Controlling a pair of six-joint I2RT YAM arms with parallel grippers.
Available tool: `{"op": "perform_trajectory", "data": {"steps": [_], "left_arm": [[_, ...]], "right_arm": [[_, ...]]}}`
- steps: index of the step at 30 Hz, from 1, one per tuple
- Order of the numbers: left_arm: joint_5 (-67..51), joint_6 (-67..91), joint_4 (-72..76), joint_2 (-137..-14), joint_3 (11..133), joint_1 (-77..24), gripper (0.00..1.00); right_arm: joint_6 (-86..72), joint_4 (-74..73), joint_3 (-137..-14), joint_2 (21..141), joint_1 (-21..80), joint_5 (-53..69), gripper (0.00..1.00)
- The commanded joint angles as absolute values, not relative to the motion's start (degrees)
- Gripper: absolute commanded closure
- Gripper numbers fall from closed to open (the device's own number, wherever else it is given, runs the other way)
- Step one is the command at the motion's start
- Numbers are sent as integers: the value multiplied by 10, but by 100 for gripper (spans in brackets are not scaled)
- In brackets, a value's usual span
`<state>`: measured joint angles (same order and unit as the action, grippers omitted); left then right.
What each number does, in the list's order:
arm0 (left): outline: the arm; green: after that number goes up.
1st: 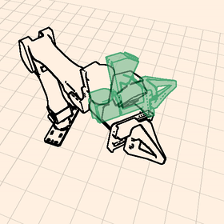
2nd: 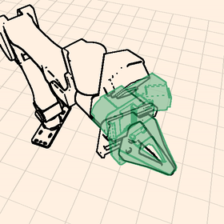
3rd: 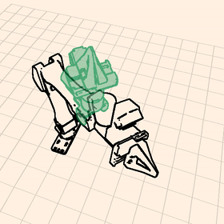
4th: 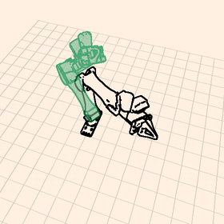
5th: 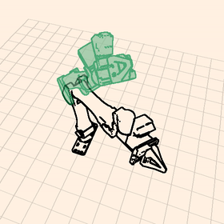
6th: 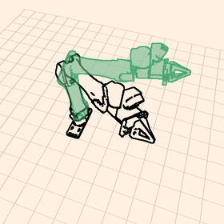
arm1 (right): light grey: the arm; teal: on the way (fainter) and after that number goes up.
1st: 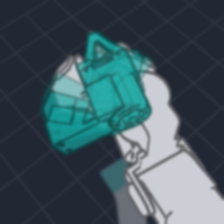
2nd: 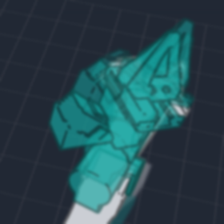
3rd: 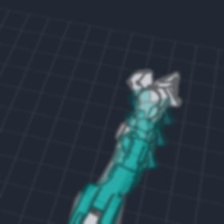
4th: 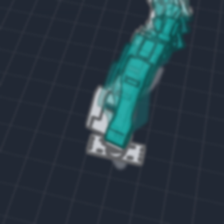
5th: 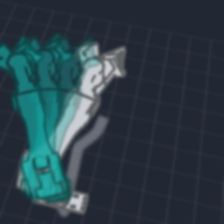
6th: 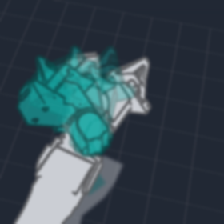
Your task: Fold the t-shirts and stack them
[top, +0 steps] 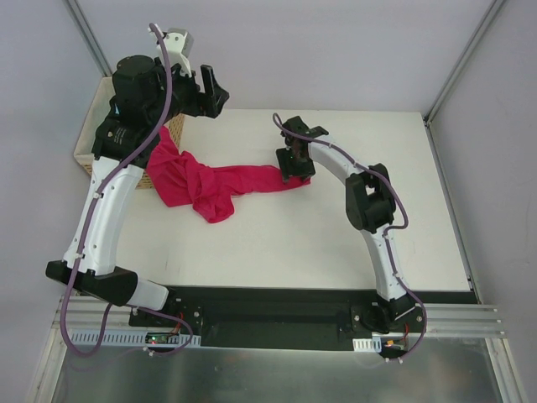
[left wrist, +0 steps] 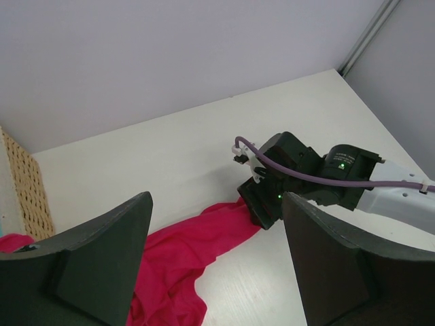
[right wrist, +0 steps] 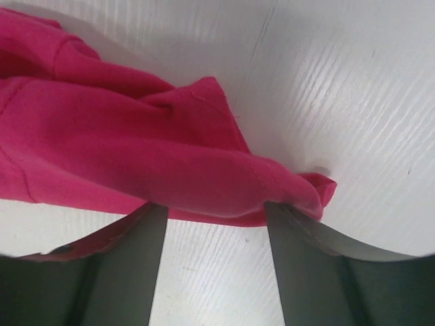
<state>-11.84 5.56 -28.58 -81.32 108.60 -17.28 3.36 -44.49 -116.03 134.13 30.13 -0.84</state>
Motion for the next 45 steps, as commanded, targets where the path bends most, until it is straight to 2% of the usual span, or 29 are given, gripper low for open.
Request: {"op": "perform_trajectory", "data": {"steps": [1, 3, 6, 7, 9, 13, 16, 18, 22, 26, 28, 30, 33, 35, 36, 37, 38, 39, 40, 41, 42, 45], "left_arm": [[-128, 55, -271, -800, 1111, -174, 23], [-127, 55, -271, -799, 1112, -174, 23], [-130, 52, -271, -800, 1115, -174, 23], [-130, 52, -270, -802, 1116, -174, 23], [-131, 53, -270, -805, 1119, -174, 23], [-135, 59, -270, -814, 1122, -174, 24], [-144, 66, -270, -828, 1130, -174, 24], [-154, 72, -269, -838, 1136, -174, 25], [-168, 79, -265, -850, 1143, -174, 26], [-179, 86, -260, -866, 1145, -174, 28], [-185, 91, -259, -874, 1157, -174, 28], [-191, 94, -258, -882, 1170, -174, 28], [-188, 97, -258, -887, 1178, -174, 26], [-178, 99, -258, -885, 1180, -174, 26], [-179, 100, -258, -886, 1176, -174, 26], [-180, 100, -258, -885, 1174, -174, 26], [-180, 103, -258, -886, 1173, -174, 22], [-182, 105, -258, -887, 1172, -174, 19], [-181, 107, -258, -890, 1172, -174, 17], [-183, 112, -258, -893, 1173, -174, 16], [-186, 114, -258, -896, 1175, -174, 15], [-203, 121, -258, -904, 1180, -174, 14]], "right_arm": [[29, -465, -1201, 1363, 301, -23, 48], [28, -466, -1208, 1368, 301, -24, 52], [29, -469, -1211, 1376, 300, -20, 64], [30, -470, -1209, 1376, 301, -18, 78], [31, -470, -1207, 1374, 300, -26, 99], [31, -482, -1199, 1356, 301, -85, 99], [18, -517, -1165, 1297, 293, -219, 99], [3, -525, -1092, 1224, 262, -287, 99], [-19, -531, -1016, 1130, 155, -301, 99], [54, -531, -1086, 1148, 77, -311, 99], [115, -536, -1171, 1208, 71, -360, 99], [134, -561, -1254, 1251, 62, -309, 99], [96, -536, -1240, 1258, 49, -183, 99], [90, -496, -1200, 1246, 59, -140, 99], [92, -488, -1192, 1246, 64, -95, 95], [96, -485, -1190, 1253, 71, -70, 84], [91, -488, -1192, 1257, 76, -46, 72], [88, -489, -1190, 1257, 80, -43, 56], [77, -483, -1179, 1252, 91, -46, 47], [74, -477, -1170, 1238, 97, -70, 33], [74, -474, -1164, 1232, 105, -84, 4], [69, -494, -1184, 1224, 123, -104, 4]]}}
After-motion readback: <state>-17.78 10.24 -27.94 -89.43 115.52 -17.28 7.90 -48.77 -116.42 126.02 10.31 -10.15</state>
